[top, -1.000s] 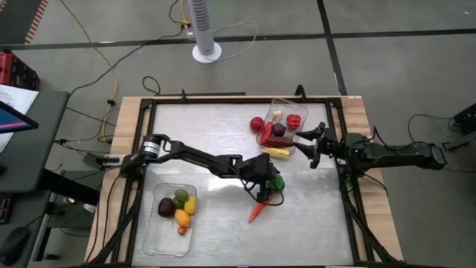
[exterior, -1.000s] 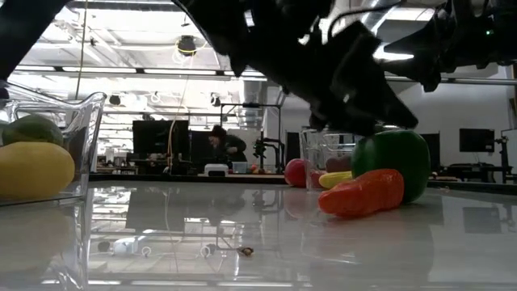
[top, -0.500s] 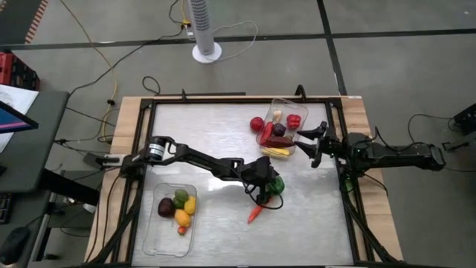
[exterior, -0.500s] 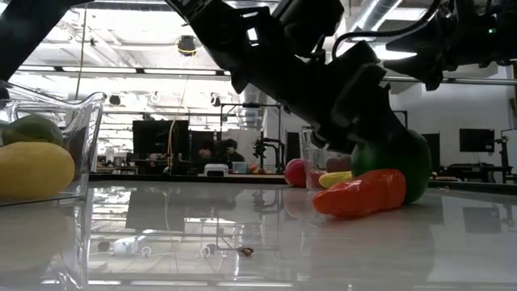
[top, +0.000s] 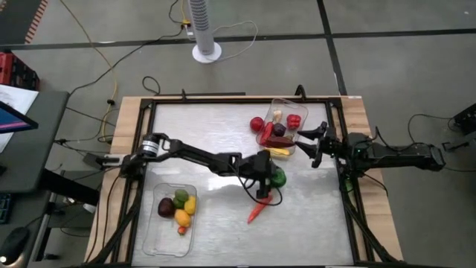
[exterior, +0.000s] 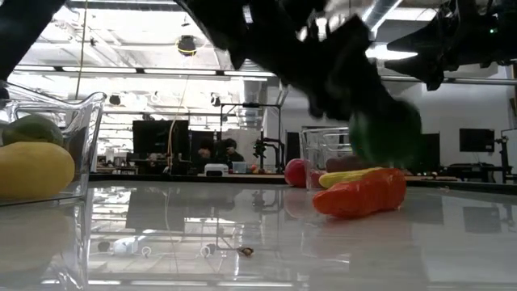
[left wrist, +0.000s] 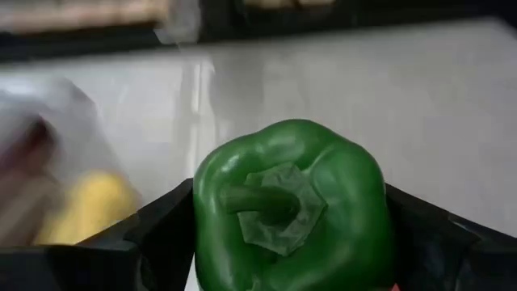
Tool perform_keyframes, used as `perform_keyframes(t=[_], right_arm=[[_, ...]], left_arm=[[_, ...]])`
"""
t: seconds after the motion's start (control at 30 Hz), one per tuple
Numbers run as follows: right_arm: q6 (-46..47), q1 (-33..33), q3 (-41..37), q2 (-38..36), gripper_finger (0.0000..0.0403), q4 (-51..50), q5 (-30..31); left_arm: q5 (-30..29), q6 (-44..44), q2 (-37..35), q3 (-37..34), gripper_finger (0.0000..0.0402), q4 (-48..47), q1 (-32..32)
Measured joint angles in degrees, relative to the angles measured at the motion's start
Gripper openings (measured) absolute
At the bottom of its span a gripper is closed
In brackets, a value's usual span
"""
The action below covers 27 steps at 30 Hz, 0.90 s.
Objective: Sort produce into baskets
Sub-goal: Put the green bell pepper into the top transparent bin
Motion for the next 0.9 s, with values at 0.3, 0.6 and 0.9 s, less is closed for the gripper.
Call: perform_keyframes(t=[0.3, 0.6, 0.9], right_arm=[[0.0, 0.0, 0.0, -3.0, 0.0256, -1.4, 0.0], [0.1, 0.0, 0.0, -2.4, 0.0256, -1.6, 0.0], [0.1, 0.0, 0.0, -2.4, 0.0256, -2.2, 0.1]], left_arm=[[-6.5, 5.5, -9.4, 0.1, 0.0312, -0.4, 3.8], [-2.0, -2.2, -7.0, 0.1, 0.0345, 0.9, 12.2], [-3.1, -1.5, -9.9, 0.0, 0.0388, -1.8, 14.6]])
